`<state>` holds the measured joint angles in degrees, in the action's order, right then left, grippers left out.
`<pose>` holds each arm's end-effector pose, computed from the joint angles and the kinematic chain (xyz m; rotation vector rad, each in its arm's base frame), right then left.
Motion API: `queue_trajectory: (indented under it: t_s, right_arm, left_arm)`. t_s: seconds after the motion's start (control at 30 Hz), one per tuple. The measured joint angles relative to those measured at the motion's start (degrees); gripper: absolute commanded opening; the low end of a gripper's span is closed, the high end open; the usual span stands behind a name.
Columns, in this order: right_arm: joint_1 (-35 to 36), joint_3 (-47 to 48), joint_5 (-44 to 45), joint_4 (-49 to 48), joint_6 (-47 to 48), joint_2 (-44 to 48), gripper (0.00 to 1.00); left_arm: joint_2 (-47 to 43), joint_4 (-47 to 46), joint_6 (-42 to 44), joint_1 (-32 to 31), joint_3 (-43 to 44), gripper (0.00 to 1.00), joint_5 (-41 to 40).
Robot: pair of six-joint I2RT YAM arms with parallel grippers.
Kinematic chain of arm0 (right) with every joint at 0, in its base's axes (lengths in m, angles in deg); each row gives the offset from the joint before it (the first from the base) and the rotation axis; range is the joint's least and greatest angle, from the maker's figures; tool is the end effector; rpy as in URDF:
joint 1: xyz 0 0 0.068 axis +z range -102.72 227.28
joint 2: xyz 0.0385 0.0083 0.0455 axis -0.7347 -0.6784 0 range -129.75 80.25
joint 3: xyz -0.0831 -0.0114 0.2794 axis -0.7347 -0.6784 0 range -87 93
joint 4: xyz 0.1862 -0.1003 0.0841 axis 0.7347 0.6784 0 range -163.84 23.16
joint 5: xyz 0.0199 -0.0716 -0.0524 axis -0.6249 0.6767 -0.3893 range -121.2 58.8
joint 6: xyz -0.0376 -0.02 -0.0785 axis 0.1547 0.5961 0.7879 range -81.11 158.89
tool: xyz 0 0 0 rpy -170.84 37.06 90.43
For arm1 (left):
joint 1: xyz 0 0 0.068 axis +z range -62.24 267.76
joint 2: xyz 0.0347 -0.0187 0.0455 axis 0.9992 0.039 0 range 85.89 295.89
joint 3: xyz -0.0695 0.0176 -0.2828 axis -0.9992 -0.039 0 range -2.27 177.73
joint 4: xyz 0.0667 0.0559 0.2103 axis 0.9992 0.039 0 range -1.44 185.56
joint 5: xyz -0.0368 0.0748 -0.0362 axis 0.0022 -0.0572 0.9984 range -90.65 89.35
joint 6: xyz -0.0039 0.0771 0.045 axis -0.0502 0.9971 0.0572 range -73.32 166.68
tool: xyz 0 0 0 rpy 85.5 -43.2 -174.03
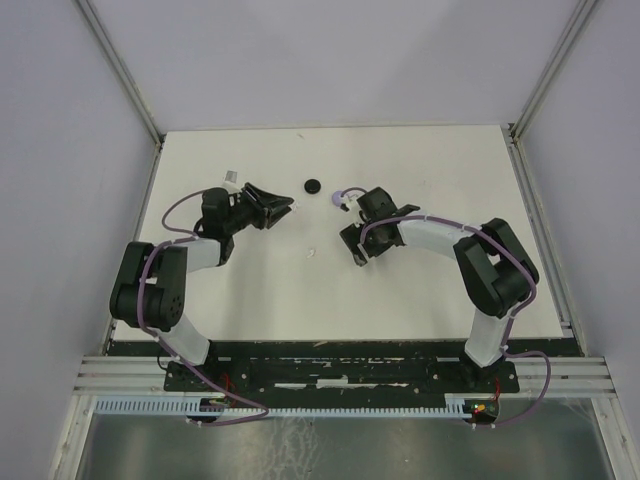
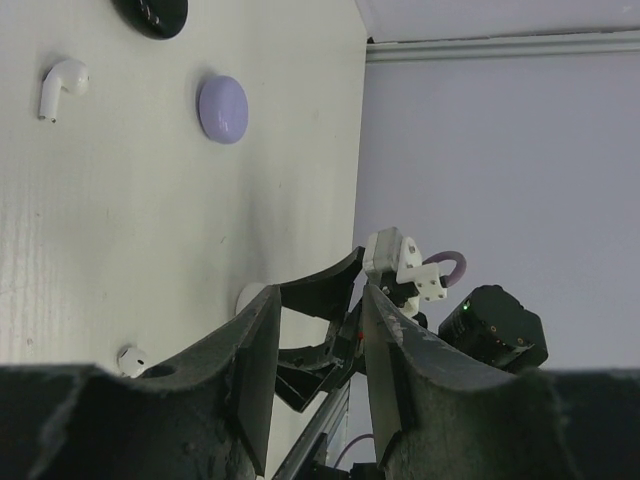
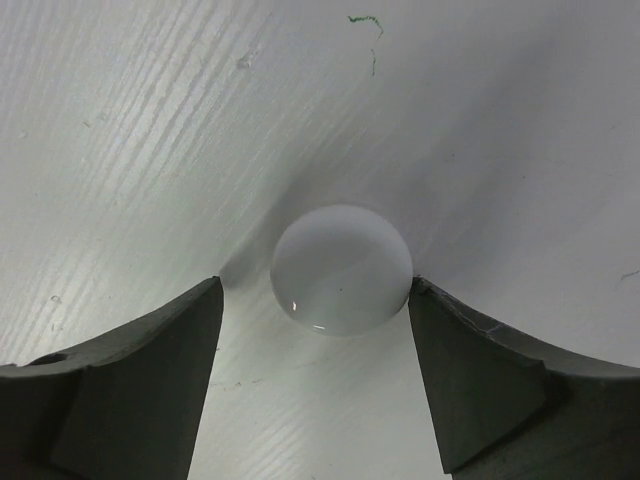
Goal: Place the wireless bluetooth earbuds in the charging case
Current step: Pick up the charging case at the center of the board.
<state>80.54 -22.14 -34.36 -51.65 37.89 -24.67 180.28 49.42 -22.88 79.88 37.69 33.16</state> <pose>0.3009 0.2025 0.1633 -0.7627 2.5716 0.2658 0.3376 -0.0913 0.2245 -0.6300 1.9653 -1.4367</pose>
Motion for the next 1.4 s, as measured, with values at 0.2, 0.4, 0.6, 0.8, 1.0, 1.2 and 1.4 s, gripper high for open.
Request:
queue_trajectory:
  t_s: [0.2,0.4,0.6,0.8,1.0,1.2,1.4]
  right_arm:
    - [-0.8,0.8,-0.7,-1.1,0.7,-0.9,0.67]
    - [-1.3,1.0,-0.3,-1.6,0.3,-1.2,0.55]
    - [-1.4,1.0,0.5,-1.6,-0.5,-1.2,0.42]
    - [-1.4,-1.9,-1.6,-5.7,-1.4,0.9,0.39]
    - [-1.4,-4.9,-5.2,-9.5,-2.4,8.2,0.38]
    - [-1.4,-3.7,-8.6,-10.2,-2.8,10.2,0.38]
    - [-1.4,-3.6,-11.8,-10.1,-2.5,10.9,0.38]
  left_arm:
    - [-0.1,0.0,0.0,-0.2,-1.0,0.45,0.9]
    - [-0.1,0.0,0.0,-0.3,-1.0,0.44,0.9]
    - [-0.1,0.0,0.0,-1.1,-1.0,0.44,0.9]
    - [0.2,-2.3,-0.3,-4.3,-1.0,0.44,1.2]
    - [4.5,-9.2,-2.6,-8.6,-1.0,0.44,3.7]
    - [8.1,-13.8,-3.0,-10.3,-1.1,0.42,6.4]
    - [10.6,-17.9,-3.0,-11.3,-1.2,0.40,8.2]
